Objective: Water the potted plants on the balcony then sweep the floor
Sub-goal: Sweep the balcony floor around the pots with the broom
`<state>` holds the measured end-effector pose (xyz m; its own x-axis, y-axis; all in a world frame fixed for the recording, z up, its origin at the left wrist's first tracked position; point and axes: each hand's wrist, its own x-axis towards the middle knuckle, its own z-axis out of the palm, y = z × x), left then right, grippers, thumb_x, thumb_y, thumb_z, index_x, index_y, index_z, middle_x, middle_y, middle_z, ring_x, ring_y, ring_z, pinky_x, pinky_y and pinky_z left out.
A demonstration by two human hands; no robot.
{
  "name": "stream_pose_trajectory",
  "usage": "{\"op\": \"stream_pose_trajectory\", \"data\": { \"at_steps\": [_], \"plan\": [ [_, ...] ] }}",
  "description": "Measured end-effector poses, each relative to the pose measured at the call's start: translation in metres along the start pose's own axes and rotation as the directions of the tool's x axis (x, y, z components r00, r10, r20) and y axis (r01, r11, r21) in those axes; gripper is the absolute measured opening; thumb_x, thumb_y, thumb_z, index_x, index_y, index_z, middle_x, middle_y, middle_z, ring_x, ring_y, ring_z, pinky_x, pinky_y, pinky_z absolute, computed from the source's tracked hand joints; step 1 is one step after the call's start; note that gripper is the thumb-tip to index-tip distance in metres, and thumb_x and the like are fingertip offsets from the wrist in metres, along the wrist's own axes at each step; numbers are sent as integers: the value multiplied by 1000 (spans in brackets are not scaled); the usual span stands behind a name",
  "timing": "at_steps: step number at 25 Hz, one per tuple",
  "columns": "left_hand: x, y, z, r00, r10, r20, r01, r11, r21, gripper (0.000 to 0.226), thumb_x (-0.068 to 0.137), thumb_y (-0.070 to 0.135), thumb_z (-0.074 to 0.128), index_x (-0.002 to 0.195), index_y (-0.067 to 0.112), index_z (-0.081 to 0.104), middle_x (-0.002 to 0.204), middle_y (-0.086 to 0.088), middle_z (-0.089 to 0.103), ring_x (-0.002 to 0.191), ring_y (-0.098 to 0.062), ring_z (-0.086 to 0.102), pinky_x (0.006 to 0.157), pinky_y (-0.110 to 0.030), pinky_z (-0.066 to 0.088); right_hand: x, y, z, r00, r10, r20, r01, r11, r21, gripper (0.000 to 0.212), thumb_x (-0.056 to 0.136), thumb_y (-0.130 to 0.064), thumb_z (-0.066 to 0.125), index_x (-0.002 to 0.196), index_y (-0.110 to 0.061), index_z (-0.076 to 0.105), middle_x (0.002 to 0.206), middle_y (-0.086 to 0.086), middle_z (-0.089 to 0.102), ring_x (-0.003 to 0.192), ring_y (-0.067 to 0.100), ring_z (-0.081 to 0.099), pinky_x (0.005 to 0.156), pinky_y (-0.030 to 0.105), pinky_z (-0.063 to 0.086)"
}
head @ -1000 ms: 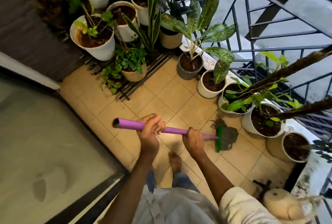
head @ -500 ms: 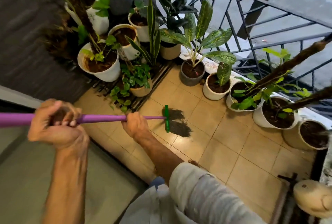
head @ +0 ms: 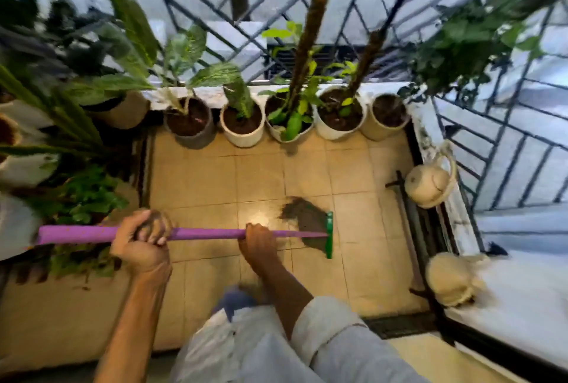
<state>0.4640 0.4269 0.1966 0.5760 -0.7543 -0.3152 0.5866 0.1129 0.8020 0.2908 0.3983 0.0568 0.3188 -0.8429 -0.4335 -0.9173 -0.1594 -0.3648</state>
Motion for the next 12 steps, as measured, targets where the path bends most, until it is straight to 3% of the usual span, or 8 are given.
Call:
{"op": "stream_pose_trajectory", "data": {
  "at_steps": [3, 6, 9, 12],
  "plan": [
    [10, -53, 39, 972, -218, 89, 208, 972, 112, 51, 55, 42, 84, 38, 26, 39, 36, 7, 28, 34, -15, 30, 50, -28, 31, -4, 75, -1, 949, 313, -44, -312, 950, 23, 24, 106, -28, 51, 117, -12, 66, 111, 8, 74, 101, 26, 72, 85, 36, 57],
    [29, -69, 65, 912, -307, 271, 259, 945, 200, 48, 72, 27, 72, 40, 24, 37, 37, 4, 29, 36, -16, 31, 52, -29, 35, 3, 93, -10, 853, 511, -102, -491, 854, 172, 23, 102, -26, 59, 116, -9, 66, 105, 10, 75, 98, 28, 72, 83, 39, 62],
    [53, -52, 71, 877, -314, 363, 240, 942, 235, 48, 84, 22, 58, 41, 22, 36, 39, 2, 29, 39, -16, 30, 56, -32, 37, 24, 72, -9, 776, 620, -113, -565, 764, 313, 27, 93, -28, 66, 109, -6, 64, 95, 11, 73, 90, 31, 72, 74, 42, 63],
    [87, -6, 58, 870, -270, 413, 170, 950, 263, 51, 88, 19, 53, 40, 25, 37, 37, 3, 29, 38, -16, 28, 55, -31, 36, 54, 9, -16, 800, 588, -116, -522, 778, 349, 25, 91, -22, 65, 105, -2, 64, 96, 16, 72, 90, 37, 69, 75, 42, 57]
  ]
}}
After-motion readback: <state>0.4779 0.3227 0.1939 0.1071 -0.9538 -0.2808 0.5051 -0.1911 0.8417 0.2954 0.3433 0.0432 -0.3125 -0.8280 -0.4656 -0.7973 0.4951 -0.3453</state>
